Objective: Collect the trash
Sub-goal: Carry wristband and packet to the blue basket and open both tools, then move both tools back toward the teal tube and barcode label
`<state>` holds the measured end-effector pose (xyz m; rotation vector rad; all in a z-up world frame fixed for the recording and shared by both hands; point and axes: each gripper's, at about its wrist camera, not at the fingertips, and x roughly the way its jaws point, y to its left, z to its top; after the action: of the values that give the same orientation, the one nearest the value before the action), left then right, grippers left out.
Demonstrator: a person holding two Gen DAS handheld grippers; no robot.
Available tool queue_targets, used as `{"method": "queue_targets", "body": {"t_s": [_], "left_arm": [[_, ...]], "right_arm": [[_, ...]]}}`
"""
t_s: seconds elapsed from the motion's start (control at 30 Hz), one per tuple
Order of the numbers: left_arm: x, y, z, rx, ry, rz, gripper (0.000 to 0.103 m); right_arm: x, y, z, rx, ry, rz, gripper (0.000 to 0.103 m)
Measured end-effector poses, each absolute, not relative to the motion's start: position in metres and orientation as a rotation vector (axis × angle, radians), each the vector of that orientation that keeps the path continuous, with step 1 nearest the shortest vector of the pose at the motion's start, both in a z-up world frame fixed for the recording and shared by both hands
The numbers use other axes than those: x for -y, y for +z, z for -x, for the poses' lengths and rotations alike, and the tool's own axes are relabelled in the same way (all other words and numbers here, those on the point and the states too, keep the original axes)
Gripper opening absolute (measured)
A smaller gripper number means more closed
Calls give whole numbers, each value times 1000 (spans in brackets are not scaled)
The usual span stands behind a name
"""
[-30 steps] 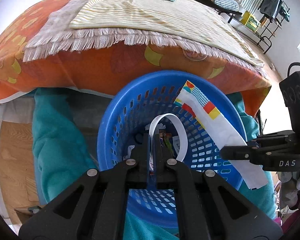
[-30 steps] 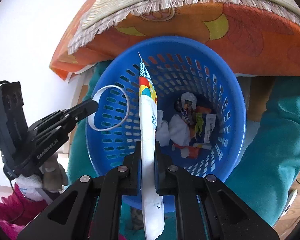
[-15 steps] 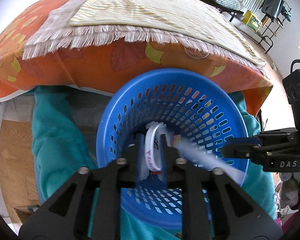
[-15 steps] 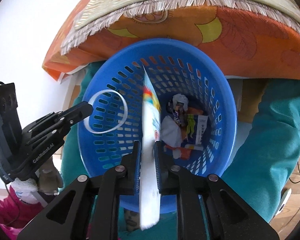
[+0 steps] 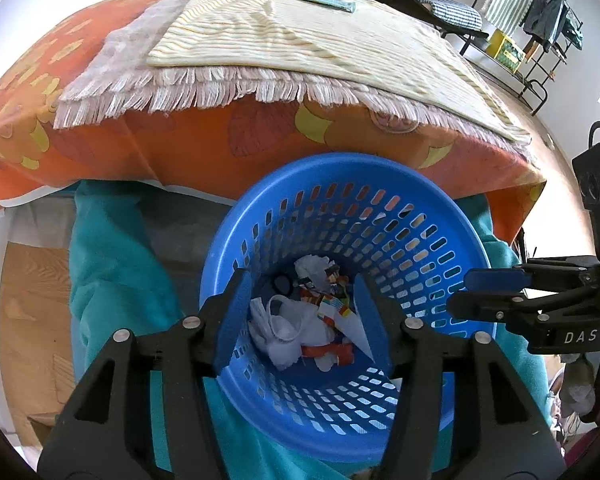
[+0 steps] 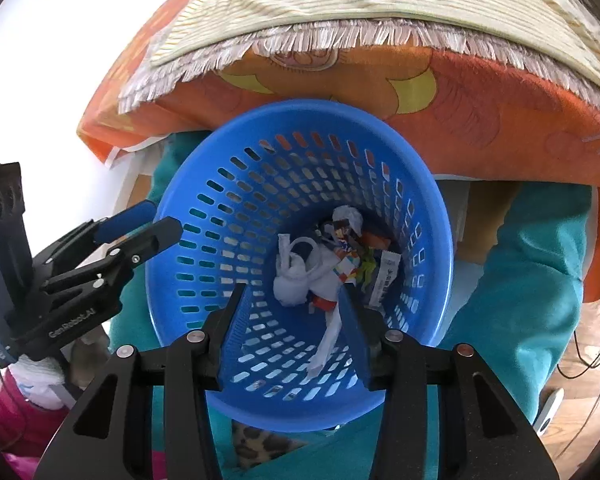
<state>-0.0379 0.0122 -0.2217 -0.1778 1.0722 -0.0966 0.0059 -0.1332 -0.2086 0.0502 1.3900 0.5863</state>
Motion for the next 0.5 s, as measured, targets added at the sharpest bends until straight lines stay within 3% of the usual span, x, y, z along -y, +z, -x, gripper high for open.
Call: {"method": "queue_targets", "body": {"t_s": [0.5], "left_arm": [[-8,-215,30,-1051,-96,157,60]], "right_arm": [[137,-190,-13,-1297,510,38,54]]}}
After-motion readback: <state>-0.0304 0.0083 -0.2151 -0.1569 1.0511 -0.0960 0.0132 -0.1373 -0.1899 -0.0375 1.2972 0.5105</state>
